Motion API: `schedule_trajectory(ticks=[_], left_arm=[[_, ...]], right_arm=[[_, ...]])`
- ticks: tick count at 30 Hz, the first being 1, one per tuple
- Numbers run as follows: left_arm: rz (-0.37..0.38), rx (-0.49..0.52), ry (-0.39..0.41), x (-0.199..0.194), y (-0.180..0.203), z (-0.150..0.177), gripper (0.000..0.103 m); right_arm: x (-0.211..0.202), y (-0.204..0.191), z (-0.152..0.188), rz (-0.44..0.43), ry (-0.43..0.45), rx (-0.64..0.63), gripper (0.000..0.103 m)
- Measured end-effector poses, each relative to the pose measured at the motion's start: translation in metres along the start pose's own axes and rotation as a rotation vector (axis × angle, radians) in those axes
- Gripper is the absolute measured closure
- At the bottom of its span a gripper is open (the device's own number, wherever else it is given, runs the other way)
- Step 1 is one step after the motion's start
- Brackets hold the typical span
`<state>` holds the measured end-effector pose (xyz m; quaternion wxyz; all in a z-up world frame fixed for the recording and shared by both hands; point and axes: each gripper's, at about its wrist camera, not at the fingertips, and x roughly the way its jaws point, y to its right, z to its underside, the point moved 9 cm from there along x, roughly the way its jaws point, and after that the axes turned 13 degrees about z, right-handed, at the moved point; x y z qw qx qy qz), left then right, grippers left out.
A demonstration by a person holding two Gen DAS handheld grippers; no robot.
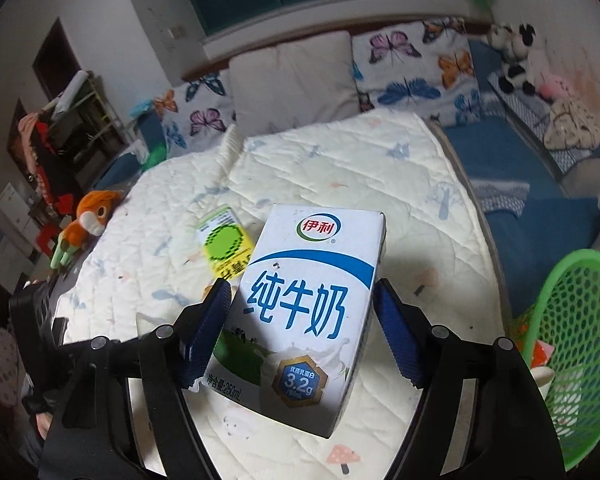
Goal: Collect trash
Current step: 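Grasp the white milk carton with the right tool while the left tool grasps the clear plastic tray, then carry the milk carton with the right tool while the left tool carries the tray, dropping both into the basket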
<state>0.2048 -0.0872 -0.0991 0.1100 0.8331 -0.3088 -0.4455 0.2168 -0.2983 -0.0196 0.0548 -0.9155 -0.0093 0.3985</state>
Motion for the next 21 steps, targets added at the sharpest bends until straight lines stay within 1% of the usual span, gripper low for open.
schedule_trajectory(ticks=[4,6,12,21], left_arm=[[0.015,0.033,0.014,-0.007,0.019,-0.003,0.097],[0.022,0.049,0.018,-0.009,0.028,-0.006,0.097],[0.043,0.094,0.017,-0.003,0.058,-0.015,0.097],[0.088,0.170,-0.016,0.025,0.113,-0.026,0.097]], right_arm=[[-0.020,0.002,0.007,0.016,0.065,-0.029,0.030],[-0.028,0.006,0.011,0.024,0.081,-0.043,0.030],[-0.044,0.020,0.022,0.065,0.113,-0.059,0.030],[-0.063,0.067,0.034,0.131,0.134,-0.026,0.030]])
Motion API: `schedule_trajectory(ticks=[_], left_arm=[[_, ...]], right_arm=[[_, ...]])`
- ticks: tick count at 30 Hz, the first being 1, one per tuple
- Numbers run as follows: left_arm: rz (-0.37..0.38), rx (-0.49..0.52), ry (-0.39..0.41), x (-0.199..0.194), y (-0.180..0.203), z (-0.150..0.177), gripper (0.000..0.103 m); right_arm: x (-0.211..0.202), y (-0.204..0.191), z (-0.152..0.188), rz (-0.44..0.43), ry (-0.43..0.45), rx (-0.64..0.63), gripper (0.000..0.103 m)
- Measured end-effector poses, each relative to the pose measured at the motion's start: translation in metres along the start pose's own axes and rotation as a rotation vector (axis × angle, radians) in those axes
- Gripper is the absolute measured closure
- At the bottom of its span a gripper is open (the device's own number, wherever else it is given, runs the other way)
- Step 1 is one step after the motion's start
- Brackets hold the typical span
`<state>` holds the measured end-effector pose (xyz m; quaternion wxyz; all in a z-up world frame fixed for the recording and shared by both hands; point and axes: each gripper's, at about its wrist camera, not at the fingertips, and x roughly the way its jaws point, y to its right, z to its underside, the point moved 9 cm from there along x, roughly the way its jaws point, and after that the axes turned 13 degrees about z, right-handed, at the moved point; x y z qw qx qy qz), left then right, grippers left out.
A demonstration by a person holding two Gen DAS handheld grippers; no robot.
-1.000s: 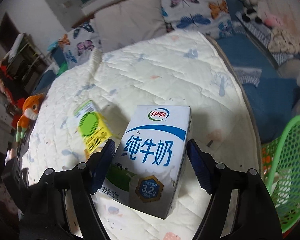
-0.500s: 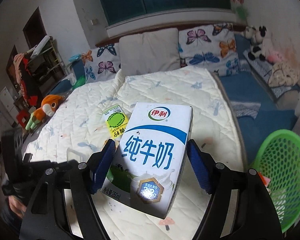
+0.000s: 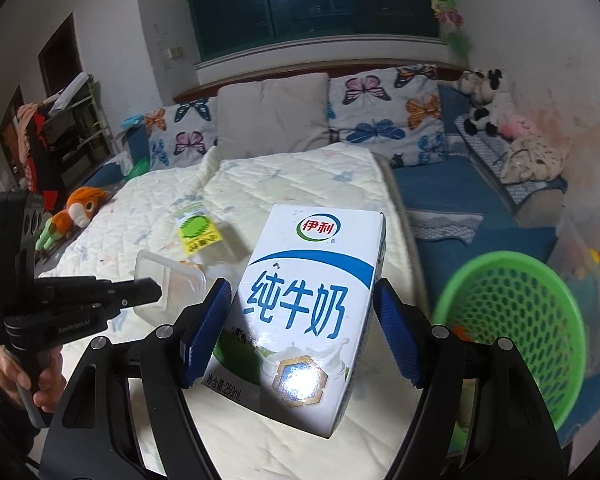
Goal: Collect trash
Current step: 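Carry the milk carton with the right tool while the left tool carries the tray, dropping both into the basket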
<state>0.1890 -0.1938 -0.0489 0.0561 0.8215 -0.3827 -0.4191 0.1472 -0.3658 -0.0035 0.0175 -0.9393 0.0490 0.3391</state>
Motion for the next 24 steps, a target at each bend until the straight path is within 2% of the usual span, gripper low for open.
schedule_trajectory(ticks=[8,17,24], left_arm=[[0.046,0.066,-0.042,0.036,0.050,-0.016,0.097],[0.087,0.152,-0.110,0.089,0.113,-0.026,0.097],[0.109,0.189,-0.154,0.129,0.149,-0.029,0.097]], right_arm=[[-0.005,0.071,0.016,0.091,-0.015,0.072,0.030],[0.000,0.148,0.045,0.231,-0.061,0.141,0.030],[0.012,0.188,0.075,0.275,-0.124,0.206,0.029]])
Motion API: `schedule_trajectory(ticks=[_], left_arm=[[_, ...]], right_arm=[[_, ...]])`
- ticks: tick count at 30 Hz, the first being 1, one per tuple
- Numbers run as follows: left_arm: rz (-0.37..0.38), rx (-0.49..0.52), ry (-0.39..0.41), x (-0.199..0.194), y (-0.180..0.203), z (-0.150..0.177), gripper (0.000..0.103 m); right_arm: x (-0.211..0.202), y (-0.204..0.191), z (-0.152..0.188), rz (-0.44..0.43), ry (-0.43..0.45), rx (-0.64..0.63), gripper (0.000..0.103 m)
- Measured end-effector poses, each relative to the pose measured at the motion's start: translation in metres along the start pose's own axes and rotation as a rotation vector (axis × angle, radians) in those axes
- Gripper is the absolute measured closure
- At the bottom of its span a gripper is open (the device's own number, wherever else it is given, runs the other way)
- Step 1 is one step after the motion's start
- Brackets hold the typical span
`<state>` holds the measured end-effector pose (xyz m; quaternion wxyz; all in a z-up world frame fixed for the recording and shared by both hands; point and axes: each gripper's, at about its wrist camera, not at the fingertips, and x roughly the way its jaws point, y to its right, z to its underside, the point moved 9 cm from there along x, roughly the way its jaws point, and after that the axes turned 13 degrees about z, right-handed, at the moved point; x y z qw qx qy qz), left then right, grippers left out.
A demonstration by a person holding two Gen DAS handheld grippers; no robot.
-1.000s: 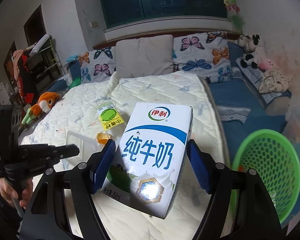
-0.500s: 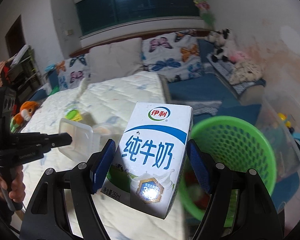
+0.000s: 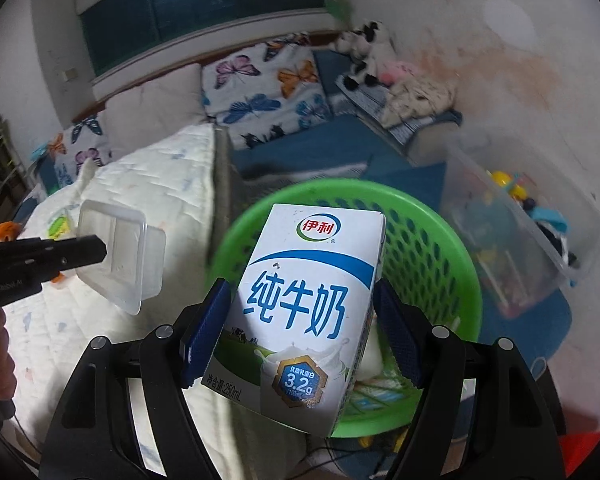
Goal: Collect trash
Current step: 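Carry the milk carton with the right tool while the left tool carries the tray, dropping both into the basket, then move both tools back to the juice bottle and orange peel on the bed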
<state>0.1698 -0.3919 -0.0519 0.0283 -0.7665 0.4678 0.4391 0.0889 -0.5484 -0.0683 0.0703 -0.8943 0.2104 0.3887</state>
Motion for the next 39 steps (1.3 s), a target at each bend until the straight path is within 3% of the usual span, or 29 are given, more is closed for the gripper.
schedule_trajectory(ticks=[15,16,19,23,30,39], left_arm=[[0.044,0.065,-0.079,0.056,0.037,0.005,0.095],[0.042,0.067,-0.085,0.057,0.038,0.007,0.090],[0.031,0.067,-0.066,0.053,0.040,0.010,0.051],[0.014,0.083,-0.050,0.036,0.035,0.015,0.048],[-0.080,0.028,0.006,-0.016,-0.011,0.033,0.043],[-0.240,-0.119,0.070,-0.086,-0.108,0.065,0.042]], right_arm=[[-0.004,0.040,0.017,0.030,-0.012,0.089,0.021],[-0.007,0.039,0.017,0.030,-0.006,0.087,0.021],[-0.015,0.036,0.016,0.012,0.010,0.087,0.021],[-0.027,0.021,0.013,-0.023,0.032,0.073,0.021],[-0.045,-0.034,0.009,-0.135,0.056,0.011,0.020],[-0.049,-0.102,0.003,-0.249,0.053,-0.065,0.020]])
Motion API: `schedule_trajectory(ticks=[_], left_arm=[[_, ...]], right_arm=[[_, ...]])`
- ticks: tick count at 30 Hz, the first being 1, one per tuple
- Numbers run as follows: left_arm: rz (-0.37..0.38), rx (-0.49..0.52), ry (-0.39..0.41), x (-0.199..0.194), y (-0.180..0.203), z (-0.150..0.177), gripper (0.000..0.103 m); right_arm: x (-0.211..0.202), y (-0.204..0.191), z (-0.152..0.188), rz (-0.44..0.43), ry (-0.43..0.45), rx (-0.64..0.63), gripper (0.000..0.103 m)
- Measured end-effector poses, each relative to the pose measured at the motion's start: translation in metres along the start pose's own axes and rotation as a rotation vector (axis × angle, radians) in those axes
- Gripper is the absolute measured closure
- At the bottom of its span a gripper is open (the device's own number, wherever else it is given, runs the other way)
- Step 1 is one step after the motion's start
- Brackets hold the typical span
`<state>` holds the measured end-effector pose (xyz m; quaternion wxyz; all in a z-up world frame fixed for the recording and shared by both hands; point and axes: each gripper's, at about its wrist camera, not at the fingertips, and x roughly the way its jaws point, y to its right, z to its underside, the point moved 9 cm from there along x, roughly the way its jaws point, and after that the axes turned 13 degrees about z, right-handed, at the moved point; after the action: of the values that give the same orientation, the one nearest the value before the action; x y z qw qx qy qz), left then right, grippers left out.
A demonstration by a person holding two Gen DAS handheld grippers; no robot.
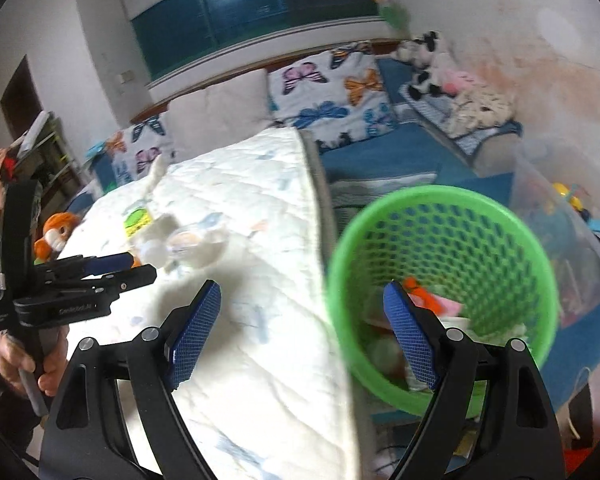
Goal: Collect trash
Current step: 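Move both tools back to the juice bottle and orange peel on the bed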
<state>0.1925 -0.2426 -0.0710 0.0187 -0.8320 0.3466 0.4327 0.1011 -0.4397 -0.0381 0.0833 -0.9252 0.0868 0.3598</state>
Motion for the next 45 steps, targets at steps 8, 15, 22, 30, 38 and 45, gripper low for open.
schedule_trajectory(ticks=[8,15,22,30,38,45], left_arm=[[-0.083,-0.095,0.023,-0.018,-0.080,0.013,0.042],[-0.103,-0.164,0.012,-0.021,-0.120,0.031,0.042],[-0.105,-0.203,0.016,-0.028,-0.138,0.043,0.042],[-0.108,-0.217,0.011,-0.029,-0.151,0.050,0.042],[-0.089,-0.177,0.020,-0.024,-0.143,0.039,0.042],[-0.047,-0.117,0.027,-0.014,-0.130,0.021,0.045]], right_arm=[[0.012,-0.055,-0.005,-0.065,-0.011,-0.083,0.020],[0.029,-0.095,-0.011,-0.109,-0.029,-0.155,0.020],[0.053,-0.129,-0.012,-0.135,-0.061,-0.212,0.020],[0.077,-0.144,-0.007,-0.140,-0.104,-0.235,0.021],[0.083,-0.159,-0.008,-0.143,-0.097,-0.280,0.022],[0.092,-0.155,-0.010,-0.153,-0.118,-0.257,0.024]])
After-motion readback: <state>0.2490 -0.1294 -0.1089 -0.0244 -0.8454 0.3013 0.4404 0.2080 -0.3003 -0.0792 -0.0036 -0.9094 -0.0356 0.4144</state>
